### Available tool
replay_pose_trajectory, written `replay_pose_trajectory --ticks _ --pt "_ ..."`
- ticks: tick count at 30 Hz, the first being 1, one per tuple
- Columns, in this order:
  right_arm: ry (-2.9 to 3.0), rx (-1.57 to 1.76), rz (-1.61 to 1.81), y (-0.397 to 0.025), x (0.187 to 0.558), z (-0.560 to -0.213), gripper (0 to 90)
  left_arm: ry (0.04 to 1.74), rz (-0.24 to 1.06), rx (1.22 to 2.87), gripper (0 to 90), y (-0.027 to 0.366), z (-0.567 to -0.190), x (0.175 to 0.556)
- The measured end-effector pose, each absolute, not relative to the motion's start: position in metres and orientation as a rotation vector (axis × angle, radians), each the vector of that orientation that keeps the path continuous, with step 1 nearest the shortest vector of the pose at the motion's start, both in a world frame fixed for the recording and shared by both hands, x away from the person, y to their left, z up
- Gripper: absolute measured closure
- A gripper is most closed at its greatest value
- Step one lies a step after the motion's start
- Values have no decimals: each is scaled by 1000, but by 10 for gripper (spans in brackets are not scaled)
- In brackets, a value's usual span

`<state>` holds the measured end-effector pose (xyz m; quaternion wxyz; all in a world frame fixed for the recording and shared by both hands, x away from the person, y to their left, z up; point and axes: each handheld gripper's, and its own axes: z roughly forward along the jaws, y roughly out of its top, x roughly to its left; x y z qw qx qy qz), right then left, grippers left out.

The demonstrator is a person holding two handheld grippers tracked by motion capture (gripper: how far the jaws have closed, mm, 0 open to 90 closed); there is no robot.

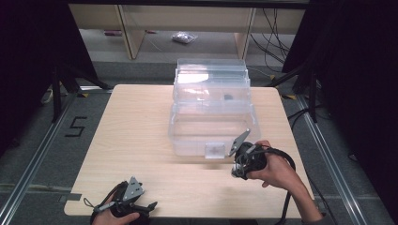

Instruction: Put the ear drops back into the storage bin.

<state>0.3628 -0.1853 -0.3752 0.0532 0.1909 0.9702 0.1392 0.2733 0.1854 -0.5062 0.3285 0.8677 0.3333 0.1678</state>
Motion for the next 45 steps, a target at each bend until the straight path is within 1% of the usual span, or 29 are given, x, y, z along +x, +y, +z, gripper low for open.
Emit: replay_pose_trajectory --ticks 8,10,14,16,20,21,22,30,36,38,40,45 --pt "2923 625 430 -189 369 -362 601 873 439 2273 154 186 -506 273" --pt "2926 606 424 -191 373 -357 601 845 437 2311 154 187 -505 274" --pt "2924 637 424 -193 379 -349 601 880 441 2261 154 185 -507 273" --pt "2926 638 423 -194 381 -348 601 870 439 2275 154 186 -506 273" --pt "2910 653 410 -197 390 -339 601 885 434 2249 154 185 -507 273" --pt "2905 661 407 -197 392 -338 601 852 437 2303 154 187 -505 274" --pt "2907 654 405 -197 395 -336 601 876 430 2264 154 185 -507 273" --pt "2889 718 396 -202 409 -324 601 879 439 2262 154 185 -507 274" --pt "2875 753 406 -204 422 -319 601 880 437 2260 154 185 -507 273" --pt "2870 760 399 -204 427 -318 601 868 437 2283 154 186 -506 274" --pt "2871 760 395 -204 431 -318 601 883 439 2257 154 185 -507 273" --pt "2859 820 359 -203 449 -321 601 880 436 2258 154 185 -507 274"
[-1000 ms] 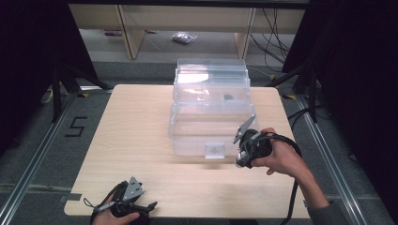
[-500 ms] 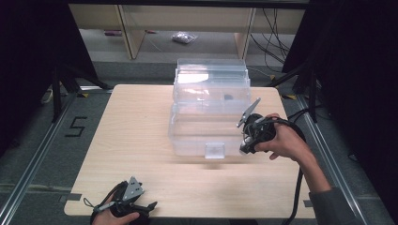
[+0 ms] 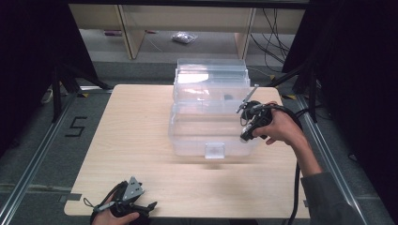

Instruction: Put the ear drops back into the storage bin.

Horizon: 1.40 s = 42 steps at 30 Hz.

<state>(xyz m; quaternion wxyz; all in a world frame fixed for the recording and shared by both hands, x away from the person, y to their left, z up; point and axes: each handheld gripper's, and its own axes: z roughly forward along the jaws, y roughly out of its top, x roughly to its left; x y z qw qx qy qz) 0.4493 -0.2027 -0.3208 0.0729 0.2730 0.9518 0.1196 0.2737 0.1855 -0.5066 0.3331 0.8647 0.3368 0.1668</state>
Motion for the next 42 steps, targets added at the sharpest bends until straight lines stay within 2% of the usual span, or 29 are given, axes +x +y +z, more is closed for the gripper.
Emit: replay_pose_trajectory --ticks 8,20,22,39,42 --pt "2838 884 334 -204 474 -330 601 850 433 2303 154 187 -505 274" --pt "2826 936 299 -208 500 -353 601 868 436 2273 154 186 -506 273" --pt "2825 962 299 -207 502 -356 602 846 430 2310 154 187 -504 274" --pt "2830 1050 232 -211 523 -388 601 886 424 2257 154 185 -507 272" --pt "2826 1154 212 -212 526 -397 601 849 432 2299 154 187 -505 274"
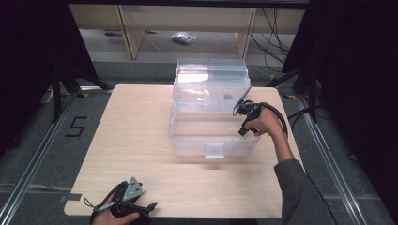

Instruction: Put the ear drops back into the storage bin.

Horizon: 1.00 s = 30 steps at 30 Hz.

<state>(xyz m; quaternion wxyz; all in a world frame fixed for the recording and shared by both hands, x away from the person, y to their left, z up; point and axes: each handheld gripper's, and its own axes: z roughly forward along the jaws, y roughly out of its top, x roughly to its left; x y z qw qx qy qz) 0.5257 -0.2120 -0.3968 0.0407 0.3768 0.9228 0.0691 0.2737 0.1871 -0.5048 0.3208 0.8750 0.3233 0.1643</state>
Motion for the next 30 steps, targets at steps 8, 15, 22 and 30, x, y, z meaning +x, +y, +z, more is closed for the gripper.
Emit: replay_pose_trajectory --ticks 8,15,22,30 --pt "2829 1175 181 -211 529 -404 601 866 421 2285 154 186 -506 273" --pt "2832 1210 145 -208 530 -412 601 862 419 2286 154 187 -505 273" --pt "2841 1210 134 -207 531 -419 601 852 421 2300 154 187 -505 273" --pt "2850 1188 143 -205 532 -423 601 854 420 2298 154 187 -505 273"
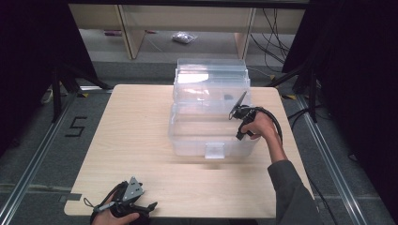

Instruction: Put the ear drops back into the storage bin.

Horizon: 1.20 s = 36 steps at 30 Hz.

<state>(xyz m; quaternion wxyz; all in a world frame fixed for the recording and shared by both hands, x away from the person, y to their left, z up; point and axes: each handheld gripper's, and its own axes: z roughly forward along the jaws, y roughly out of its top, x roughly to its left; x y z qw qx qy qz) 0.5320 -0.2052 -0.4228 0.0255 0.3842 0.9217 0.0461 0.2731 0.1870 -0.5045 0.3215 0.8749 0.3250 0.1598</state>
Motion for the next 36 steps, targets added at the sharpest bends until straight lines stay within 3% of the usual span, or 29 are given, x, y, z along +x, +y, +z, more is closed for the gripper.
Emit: replay_pose_trajectory --ticks 27,31,36 --pt "2870 1172 68 -206 532 -426 594 839 427 2306 154 187 -504 273" --pt "2859 1232 105 -204 530 -421 524 854 420 2297 153 187 -504 273" --pt "2837 1280 150 -205 527 -414 369 853 419 2299 154 187 -505 273"
